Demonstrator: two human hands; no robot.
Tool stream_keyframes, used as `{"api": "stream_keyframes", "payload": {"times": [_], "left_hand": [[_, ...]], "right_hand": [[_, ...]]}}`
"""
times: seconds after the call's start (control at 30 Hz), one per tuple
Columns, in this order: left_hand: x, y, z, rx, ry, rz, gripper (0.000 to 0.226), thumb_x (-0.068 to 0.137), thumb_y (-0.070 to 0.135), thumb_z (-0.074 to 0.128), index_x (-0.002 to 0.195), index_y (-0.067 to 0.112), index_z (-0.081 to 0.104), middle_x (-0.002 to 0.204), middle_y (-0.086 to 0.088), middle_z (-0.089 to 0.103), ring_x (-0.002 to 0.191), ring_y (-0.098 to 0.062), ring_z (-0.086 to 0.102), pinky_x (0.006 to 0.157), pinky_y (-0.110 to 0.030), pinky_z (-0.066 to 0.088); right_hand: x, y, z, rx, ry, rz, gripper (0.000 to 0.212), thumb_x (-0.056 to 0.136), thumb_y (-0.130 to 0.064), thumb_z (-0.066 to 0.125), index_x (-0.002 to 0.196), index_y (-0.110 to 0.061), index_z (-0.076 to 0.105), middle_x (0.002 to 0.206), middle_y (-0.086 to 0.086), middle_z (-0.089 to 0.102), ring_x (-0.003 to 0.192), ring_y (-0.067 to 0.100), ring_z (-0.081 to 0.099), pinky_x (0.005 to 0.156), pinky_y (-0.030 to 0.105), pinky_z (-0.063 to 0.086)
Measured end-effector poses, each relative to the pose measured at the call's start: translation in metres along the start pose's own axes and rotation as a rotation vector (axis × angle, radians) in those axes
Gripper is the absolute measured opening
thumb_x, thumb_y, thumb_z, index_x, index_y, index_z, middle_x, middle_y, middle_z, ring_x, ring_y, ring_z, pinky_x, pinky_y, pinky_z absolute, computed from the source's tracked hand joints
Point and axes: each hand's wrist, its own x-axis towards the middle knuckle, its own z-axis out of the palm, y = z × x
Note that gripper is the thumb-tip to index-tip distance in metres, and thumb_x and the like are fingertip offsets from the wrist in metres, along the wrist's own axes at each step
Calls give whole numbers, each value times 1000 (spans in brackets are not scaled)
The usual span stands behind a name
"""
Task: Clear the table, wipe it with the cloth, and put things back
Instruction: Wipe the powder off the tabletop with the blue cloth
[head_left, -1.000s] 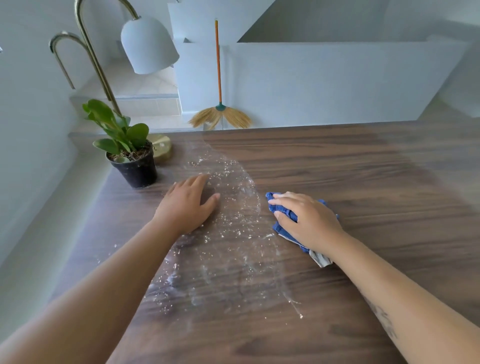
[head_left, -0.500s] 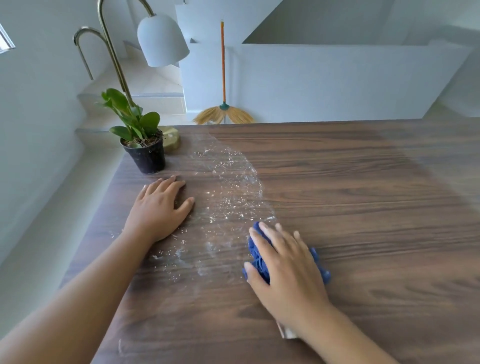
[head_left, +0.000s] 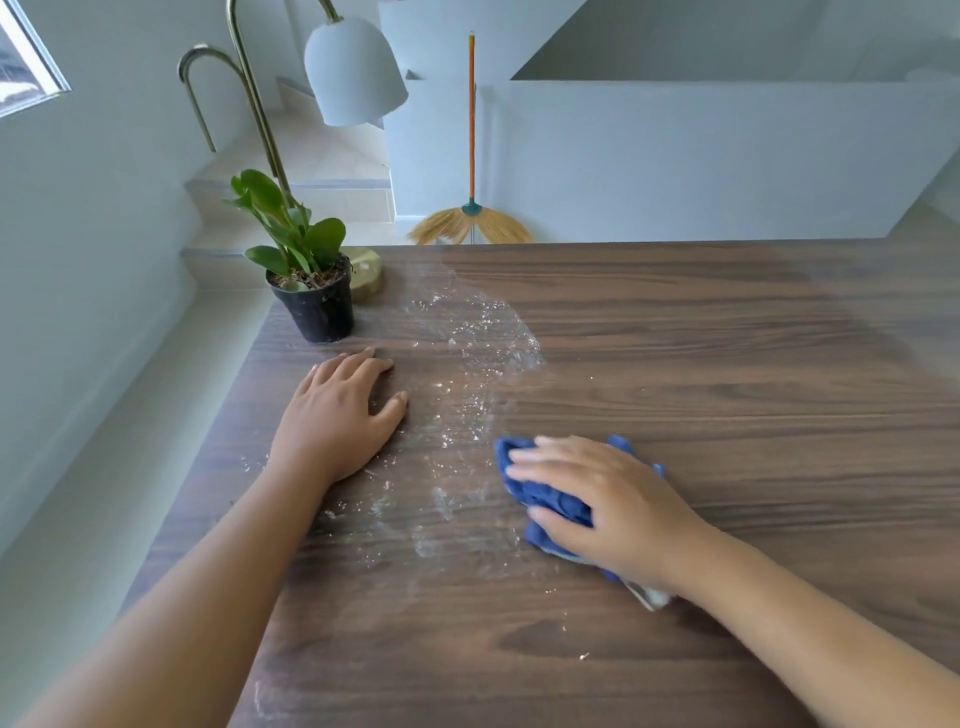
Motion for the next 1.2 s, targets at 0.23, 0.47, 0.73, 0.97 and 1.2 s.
{"api": "stream_keyframes", "payload": {"times": [0.23, 0.47, 0.73, 0.97, 1.2], "left_hand": [[2, 0, 1, -11, 8, -4, 52, 89, 58, 40, 131, 28, 47, 143, 4, 45, 133, -20, 34, 112, -38, 28], [2, 0, 0, -5, 11, -6, 54, 90, 58, 39, 134, 26, 47, 144, 4, 44, 135, -20, 33, 112, -38, 26], [5, 0, 2, -2, -6, -11, 54, 88, 59, 38, 132, 29, 46, 143, 4, 45, 134, -20, 34, 111, -40, 28], [3, -2, 1, -8, -23, -15, 55, 89, 60, 37, 134, 30, 44, 146, 5, 42, 136, -19, 31, 112, -39, 27], [5, -2, 2, -5, -10, -15, 56, 87, 63, 34, 130, 31, 46, 142, 5, 45, 133, -19, 35, 110, -39, 29]], "right_hand": [[16, 50, -18, -121, 210, 296, 35, 93, -32, 56, 127, -31, 58, 131, -22, 51, 125, 6, 44, 90, 19, 29], [-42, 3, -1, -203, 279, 352, 35, 87, -31, 53, 120, -24, 61, 118, -9, 61, 102, 21, 57, 87, 34, 42], [-22, -71, 41, -136, 124, 98, 45, 85, -46, 49, 127, -33, 59, 130, -11, 58, 126, 17, 51, 107, 36, 37], [-13, -16, 11, -144, 185, 280, 34, 90, -32, 58, 123, -24, 61, 124, -9, 60, 125, 17, 51, 98, 24, 33], [-28, -69, 41, -186, 197, 33, 37, 82, -39, 50, 113, -29, 66, 117, -14, 65, 117, 14, 59, 99, 34, 44]]}}
